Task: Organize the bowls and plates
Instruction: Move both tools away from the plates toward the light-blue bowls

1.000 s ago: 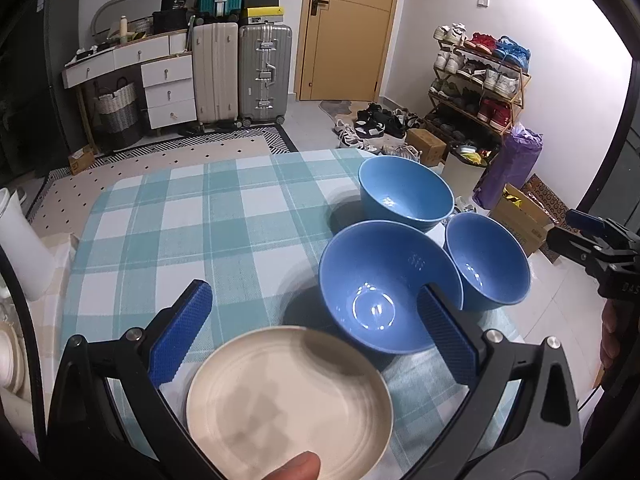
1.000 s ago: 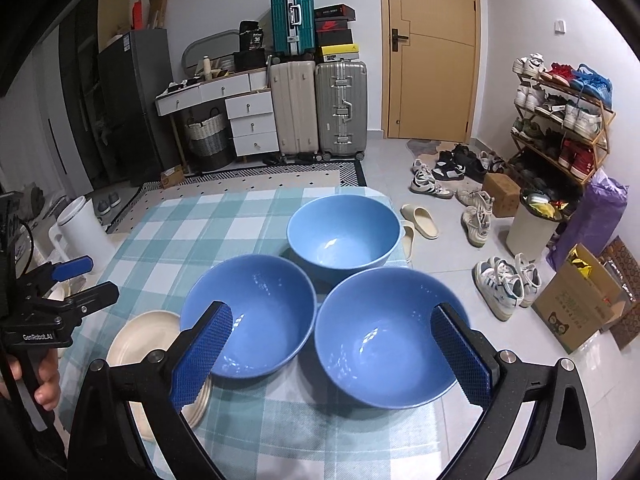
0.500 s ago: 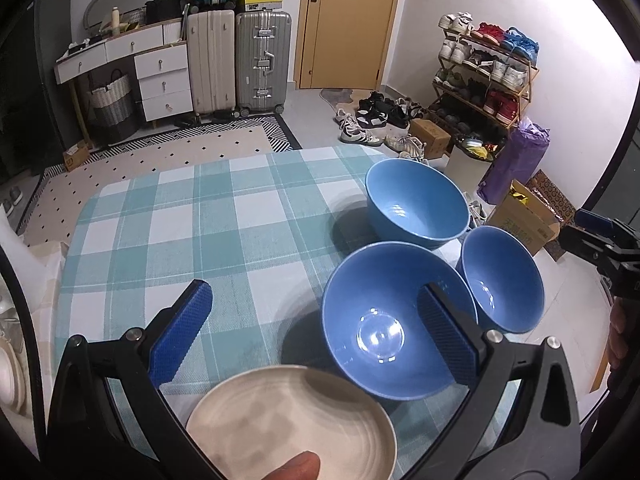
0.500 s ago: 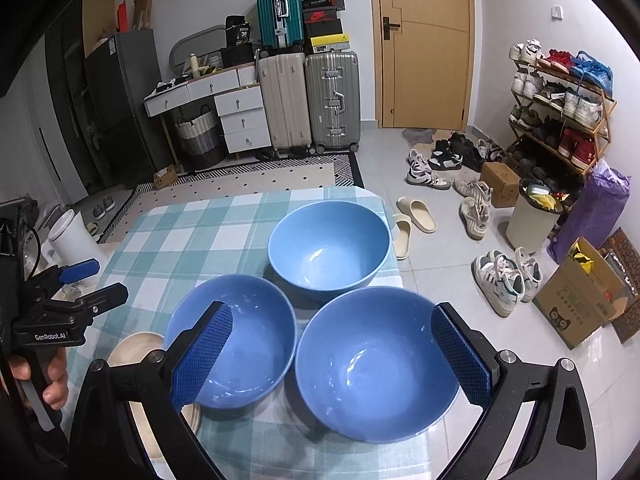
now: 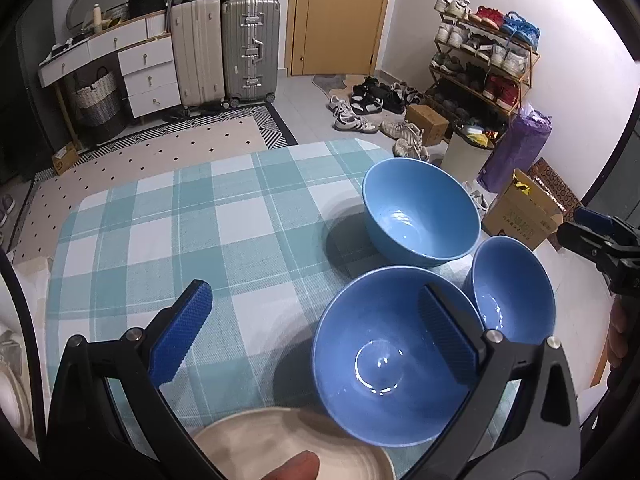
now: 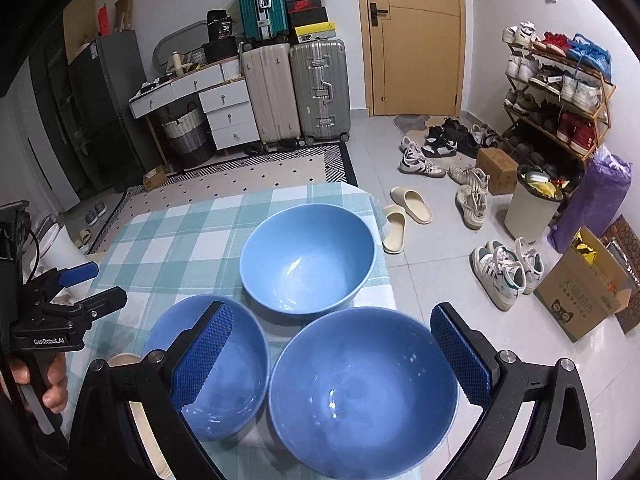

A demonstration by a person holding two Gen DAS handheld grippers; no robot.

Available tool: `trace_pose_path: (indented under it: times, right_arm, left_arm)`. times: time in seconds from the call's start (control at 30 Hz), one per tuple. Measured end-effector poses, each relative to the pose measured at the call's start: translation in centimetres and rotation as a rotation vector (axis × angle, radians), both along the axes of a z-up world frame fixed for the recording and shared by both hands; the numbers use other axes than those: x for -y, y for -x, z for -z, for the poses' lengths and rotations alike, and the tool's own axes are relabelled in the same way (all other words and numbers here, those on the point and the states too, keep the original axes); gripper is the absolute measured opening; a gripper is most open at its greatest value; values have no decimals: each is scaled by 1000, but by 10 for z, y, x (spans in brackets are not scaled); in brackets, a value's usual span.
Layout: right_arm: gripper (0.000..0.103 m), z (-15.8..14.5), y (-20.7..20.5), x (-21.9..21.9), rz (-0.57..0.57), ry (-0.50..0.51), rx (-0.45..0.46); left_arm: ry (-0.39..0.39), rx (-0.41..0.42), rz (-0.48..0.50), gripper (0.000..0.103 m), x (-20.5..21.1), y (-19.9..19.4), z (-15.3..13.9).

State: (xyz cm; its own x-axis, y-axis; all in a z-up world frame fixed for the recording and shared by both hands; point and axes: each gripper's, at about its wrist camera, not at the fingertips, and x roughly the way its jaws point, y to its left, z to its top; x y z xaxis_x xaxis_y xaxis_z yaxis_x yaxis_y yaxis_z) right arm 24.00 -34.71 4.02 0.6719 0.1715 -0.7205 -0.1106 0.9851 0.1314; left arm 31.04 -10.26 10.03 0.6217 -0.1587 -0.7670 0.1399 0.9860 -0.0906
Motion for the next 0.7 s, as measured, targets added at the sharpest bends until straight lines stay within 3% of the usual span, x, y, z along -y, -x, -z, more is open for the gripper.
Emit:
trace_pose_path:
  times: [0.7]
  right_arm:
    - [101,36,-64,18,-10,-24,-62]
  left_arm:
    - [-5,-68,23,102,34,-84,36]
